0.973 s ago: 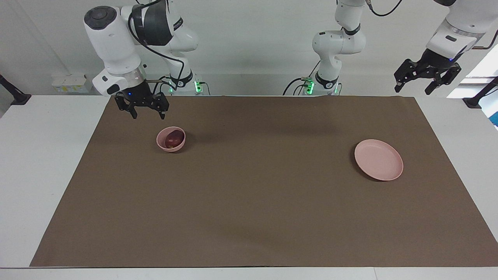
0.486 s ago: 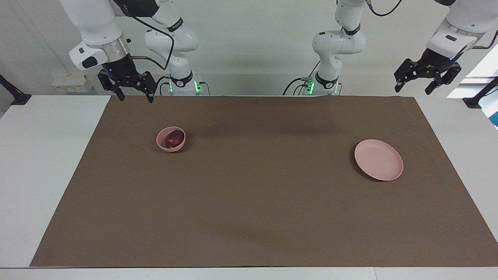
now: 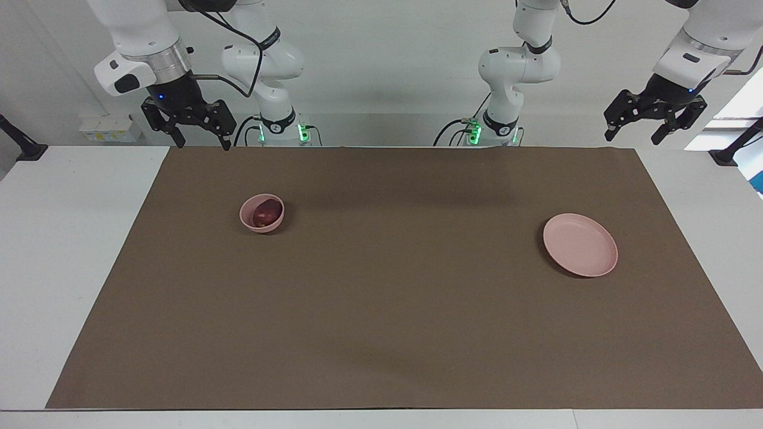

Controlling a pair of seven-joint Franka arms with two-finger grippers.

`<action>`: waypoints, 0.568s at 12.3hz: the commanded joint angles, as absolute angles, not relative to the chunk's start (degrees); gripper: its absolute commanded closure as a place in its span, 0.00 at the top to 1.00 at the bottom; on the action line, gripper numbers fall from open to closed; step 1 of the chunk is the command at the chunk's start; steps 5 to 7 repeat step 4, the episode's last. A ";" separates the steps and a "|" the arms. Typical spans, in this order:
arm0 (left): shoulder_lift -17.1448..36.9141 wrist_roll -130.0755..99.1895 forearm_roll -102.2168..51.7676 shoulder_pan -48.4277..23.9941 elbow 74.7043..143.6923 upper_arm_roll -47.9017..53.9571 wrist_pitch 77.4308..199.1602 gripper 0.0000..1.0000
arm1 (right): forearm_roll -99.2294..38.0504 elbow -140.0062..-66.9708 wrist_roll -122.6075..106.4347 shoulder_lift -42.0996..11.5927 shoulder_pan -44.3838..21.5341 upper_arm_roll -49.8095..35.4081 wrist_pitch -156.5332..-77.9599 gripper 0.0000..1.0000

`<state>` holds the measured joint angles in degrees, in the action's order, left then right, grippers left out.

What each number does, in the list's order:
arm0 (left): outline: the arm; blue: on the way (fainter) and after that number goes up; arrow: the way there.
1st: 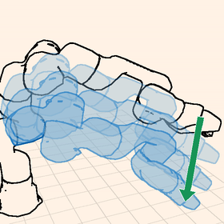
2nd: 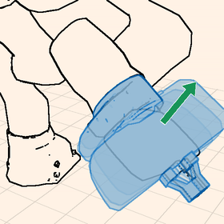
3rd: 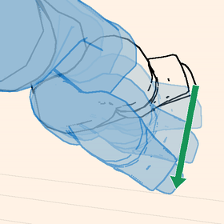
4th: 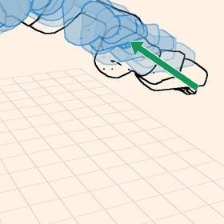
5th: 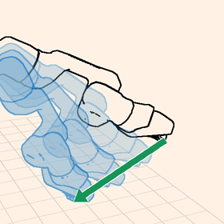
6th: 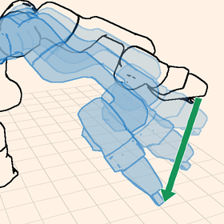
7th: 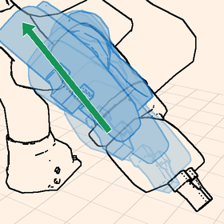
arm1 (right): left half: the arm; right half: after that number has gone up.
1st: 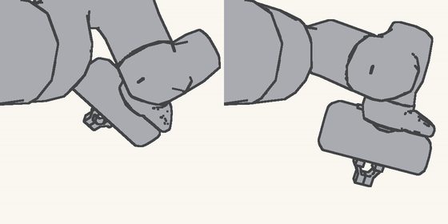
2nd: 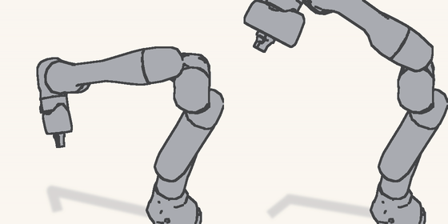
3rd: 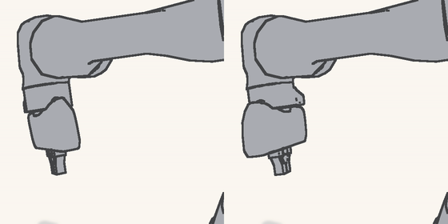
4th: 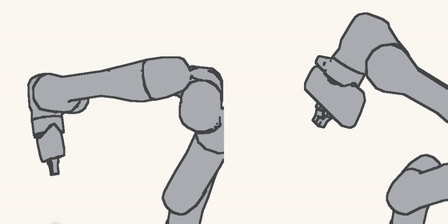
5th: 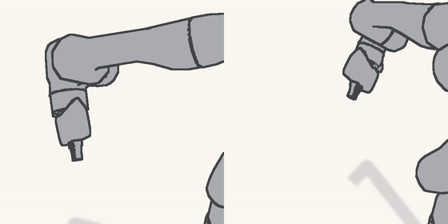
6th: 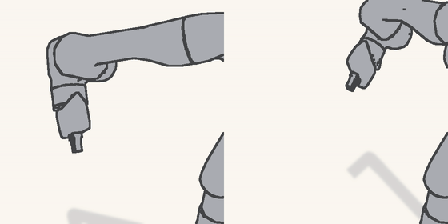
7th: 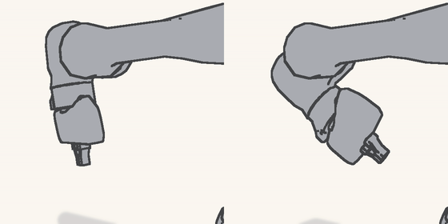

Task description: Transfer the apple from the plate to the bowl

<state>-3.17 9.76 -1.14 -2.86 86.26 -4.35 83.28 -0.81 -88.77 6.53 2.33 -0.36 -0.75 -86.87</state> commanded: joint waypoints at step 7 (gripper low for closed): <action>-4.57 10.37 -1.49 -2.55 87.89 -4.13 83.58 1.00 | -1.32 -87.89 4.75 1.85 0.09 -1.05 -87.19 1.00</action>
